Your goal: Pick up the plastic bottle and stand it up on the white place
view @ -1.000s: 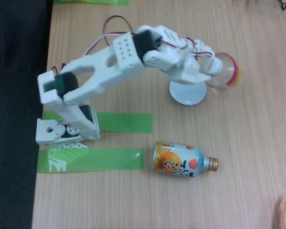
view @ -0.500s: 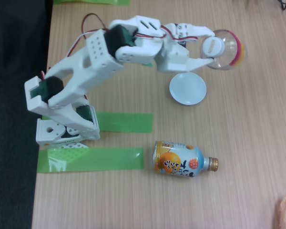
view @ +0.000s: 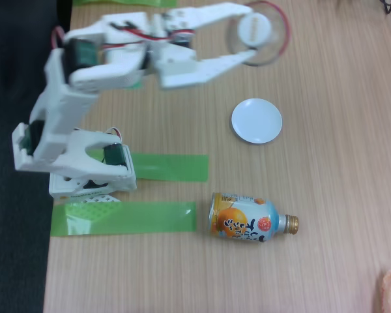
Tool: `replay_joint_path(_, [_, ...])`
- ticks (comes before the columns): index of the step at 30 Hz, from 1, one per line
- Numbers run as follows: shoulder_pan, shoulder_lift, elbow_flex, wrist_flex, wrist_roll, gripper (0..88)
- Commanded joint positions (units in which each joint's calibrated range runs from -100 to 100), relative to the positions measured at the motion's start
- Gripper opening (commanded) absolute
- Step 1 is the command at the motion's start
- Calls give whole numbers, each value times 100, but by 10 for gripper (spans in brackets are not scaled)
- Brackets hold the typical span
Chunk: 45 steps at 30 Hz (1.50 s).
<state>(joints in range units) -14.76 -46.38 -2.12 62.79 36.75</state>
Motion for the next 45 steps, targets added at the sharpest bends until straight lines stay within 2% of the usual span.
replay_joint_path(1, [-6,-734,298,-30,337,169])
replay_joint_path(9, [-58,-2968,2643,-373,783,169])
replay_joint_path(15, [-65,-3984,4563,-2201,1003,169])
replay_joint_path(20, [-65,-4110,5323,-3300,1024,169])
replay_joint_path(30, [-591,-3900,5541,-3532,1119,168])
replay_joint_path(32, [-680,-3598,5405,-3540,1266,168])
replay_joint_path(39, [-724,-2103,4382,-3601,1255,168])
replay_joint_path(45, [-724,-1002,4228,-5051,1282,168])
